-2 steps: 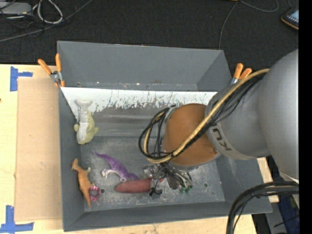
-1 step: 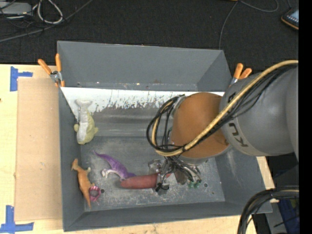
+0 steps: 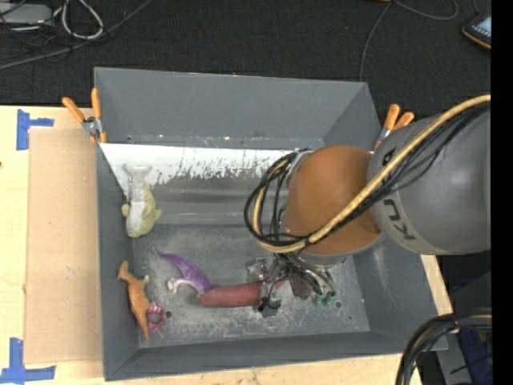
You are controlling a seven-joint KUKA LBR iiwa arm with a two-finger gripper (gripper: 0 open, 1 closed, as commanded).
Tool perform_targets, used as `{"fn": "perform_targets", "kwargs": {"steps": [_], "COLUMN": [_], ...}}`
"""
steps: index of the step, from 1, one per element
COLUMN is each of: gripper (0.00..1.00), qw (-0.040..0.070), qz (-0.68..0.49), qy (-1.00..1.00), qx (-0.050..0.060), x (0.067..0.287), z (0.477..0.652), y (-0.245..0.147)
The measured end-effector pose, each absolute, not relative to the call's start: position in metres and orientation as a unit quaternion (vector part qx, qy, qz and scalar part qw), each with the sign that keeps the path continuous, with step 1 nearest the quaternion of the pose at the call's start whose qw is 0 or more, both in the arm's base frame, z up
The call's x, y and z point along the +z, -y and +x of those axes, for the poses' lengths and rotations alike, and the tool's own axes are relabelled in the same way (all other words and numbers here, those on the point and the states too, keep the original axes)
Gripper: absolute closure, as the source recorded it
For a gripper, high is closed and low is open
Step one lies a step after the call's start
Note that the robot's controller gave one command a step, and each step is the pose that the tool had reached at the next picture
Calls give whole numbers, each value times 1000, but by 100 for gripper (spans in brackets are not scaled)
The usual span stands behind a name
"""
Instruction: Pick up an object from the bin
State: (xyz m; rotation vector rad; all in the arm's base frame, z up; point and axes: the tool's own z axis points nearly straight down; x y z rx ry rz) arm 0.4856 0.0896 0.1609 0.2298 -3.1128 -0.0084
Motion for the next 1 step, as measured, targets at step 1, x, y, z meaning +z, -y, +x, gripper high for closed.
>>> {"fn": "perform_targets", "kwargs": {"steps": [1], "gripper": [100], "qw": [8], "qz": [74], "qy": [997], "qx": [-3], "x": [175], "z": [486], "y": [-90]}}
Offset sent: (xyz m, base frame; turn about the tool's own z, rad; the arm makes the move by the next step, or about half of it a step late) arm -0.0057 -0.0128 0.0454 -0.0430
